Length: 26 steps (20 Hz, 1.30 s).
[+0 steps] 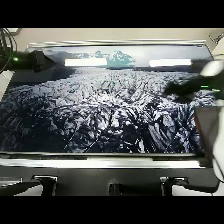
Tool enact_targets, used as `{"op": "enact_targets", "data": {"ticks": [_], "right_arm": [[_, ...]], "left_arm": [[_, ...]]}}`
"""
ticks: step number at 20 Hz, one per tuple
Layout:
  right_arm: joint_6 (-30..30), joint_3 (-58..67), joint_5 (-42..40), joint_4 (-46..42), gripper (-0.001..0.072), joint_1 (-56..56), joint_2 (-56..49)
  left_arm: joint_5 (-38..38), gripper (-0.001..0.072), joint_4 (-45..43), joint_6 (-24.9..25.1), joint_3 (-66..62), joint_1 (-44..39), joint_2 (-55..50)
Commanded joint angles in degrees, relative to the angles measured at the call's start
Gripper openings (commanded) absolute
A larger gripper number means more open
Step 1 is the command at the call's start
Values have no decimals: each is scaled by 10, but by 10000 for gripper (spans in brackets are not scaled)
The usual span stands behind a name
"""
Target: Fold the clothes and pants, and hang the long-sleeved shirts on hangers.
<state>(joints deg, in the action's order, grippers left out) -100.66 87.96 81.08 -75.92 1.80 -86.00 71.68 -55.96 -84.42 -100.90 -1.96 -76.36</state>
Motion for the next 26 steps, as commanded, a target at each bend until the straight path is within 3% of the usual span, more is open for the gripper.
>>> {"op": "enact_targets", "data": {"ticks": [1,5,7,10,13,14,15,16,18,21,23,26], "right_arm": [[-54,0,40,-75,671,-139,-54],[-26,0,72,-80,671,-138,-49],[-26,0,80,-88,671,-138,-45],[-25,0,108,-116,671,-138,-39],[-26,0,75,-144,671,-138,-29],[-26,0,58,-144,670,-138,-26],[-34,0,42,-141,673,-138,-25],[-47,0,33,-137,698,-138,-25],[-73,0,11,-133,708,-138,-25],[-108,0,-27,-133,705,-138,-25],[-115,0,-35,-133,695,-138,-25],[-100,0,-17,-135,684,-138,-22]], "left_arm": [[-68,30,0,0,0,0,-2],[-129,30,0,0,0,0,-3],[-130,30,-8,25,0,0,-5],[22,30,-141,0,0,-1,-16],[183,31,-254,0,0,-2,-47],[188,69,-255,0,0,-3,-59],[184,410,-255,0,0,-4,-71],[182,706,-255,-9,0,-5,-84],[174,716,-272,-17,0,-14,-111],[167,712,-384,-42,0,-54,-144],[122,711,-427,-61,1,-83,-142],[79,711,-399,-104,49,-96,-129]]}}
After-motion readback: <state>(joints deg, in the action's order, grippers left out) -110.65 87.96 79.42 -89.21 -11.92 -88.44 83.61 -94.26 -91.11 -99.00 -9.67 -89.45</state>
